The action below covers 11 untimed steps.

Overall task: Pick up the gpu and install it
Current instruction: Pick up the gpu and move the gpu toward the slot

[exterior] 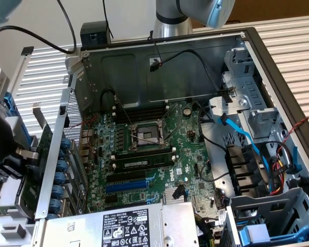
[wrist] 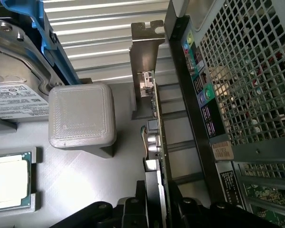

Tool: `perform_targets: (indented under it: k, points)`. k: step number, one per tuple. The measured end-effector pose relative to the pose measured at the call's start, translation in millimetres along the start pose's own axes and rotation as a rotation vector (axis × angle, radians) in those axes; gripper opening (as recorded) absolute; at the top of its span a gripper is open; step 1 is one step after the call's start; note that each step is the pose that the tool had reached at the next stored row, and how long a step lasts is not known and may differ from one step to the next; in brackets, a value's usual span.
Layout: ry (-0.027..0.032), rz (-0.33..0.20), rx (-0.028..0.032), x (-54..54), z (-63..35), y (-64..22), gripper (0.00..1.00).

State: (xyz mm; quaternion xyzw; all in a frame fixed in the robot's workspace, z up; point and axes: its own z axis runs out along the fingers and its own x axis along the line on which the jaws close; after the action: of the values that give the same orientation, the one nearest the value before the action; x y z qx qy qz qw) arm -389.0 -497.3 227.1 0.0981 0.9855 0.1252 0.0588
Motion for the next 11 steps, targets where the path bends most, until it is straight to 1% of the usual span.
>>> perform_targets:
  k: [7, 11]
  points:
    - [0.0000, 0.000, 0.0000, 0.9, 0.0, -1.3, 0.30]
    - [-0.0001, 0.000, 0.0000, 5.3, -1.5, -4.4, 0.29]
